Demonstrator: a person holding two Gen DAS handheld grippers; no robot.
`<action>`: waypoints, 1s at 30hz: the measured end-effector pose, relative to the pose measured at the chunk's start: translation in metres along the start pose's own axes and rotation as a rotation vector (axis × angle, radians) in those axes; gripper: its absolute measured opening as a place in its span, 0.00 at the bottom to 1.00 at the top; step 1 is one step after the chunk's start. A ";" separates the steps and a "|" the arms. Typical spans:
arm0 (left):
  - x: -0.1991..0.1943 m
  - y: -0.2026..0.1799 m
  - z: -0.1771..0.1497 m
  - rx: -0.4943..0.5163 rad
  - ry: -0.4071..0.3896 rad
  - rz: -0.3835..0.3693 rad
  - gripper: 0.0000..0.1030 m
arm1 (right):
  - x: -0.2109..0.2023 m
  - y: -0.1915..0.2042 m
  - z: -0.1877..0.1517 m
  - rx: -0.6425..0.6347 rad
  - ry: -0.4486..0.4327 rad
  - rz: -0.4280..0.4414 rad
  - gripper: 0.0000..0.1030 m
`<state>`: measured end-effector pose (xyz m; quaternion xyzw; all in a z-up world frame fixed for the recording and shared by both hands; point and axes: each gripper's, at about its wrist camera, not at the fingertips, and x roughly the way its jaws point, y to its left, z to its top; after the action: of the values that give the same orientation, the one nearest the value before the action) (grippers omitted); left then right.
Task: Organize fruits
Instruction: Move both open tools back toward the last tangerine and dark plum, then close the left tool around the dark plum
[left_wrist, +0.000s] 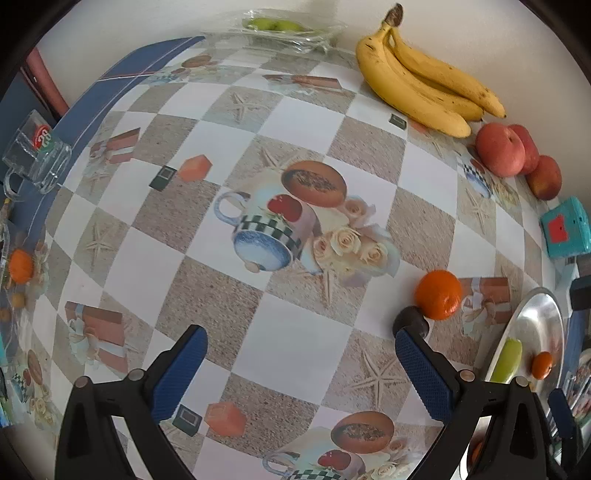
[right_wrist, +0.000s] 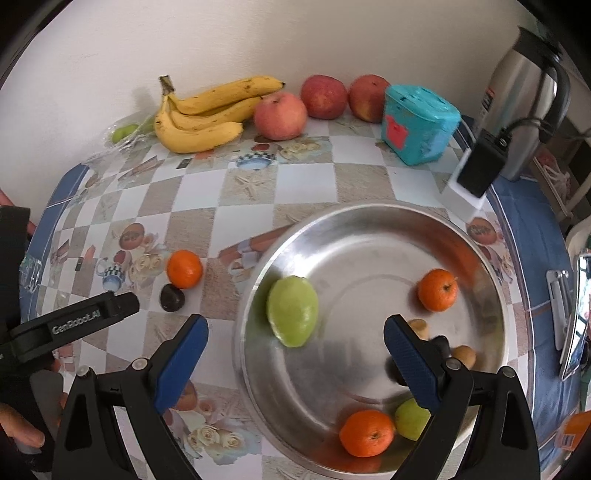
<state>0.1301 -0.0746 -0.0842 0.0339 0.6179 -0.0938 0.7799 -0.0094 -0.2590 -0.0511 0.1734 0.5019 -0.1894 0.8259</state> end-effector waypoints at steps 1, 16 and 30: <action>-0.001 0.001 0.001 -0.003 -0.003 -0.001 1.00 | -0.001 0.003 0.000 -0.007 -0.003 0.000 0.93; -0.010 0.016 0.007 0.006 -0.081 -0.063 1.00 | 0.005 0.052 0.005 -0.030 -0.005 0.059 0.93; -0.002 -0.010 -0.002 0.150 -0.121 -0.141 0.88 | 0.001 0.028 0.010 0.029 -0.021 0.008 0.93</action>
<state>0.1262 -0.0836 -0.0825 0.0429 0.5618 -0.1962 0.8025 0.0122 -0.2395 -0.0448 0.1855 0.4897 -0.1952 0.8292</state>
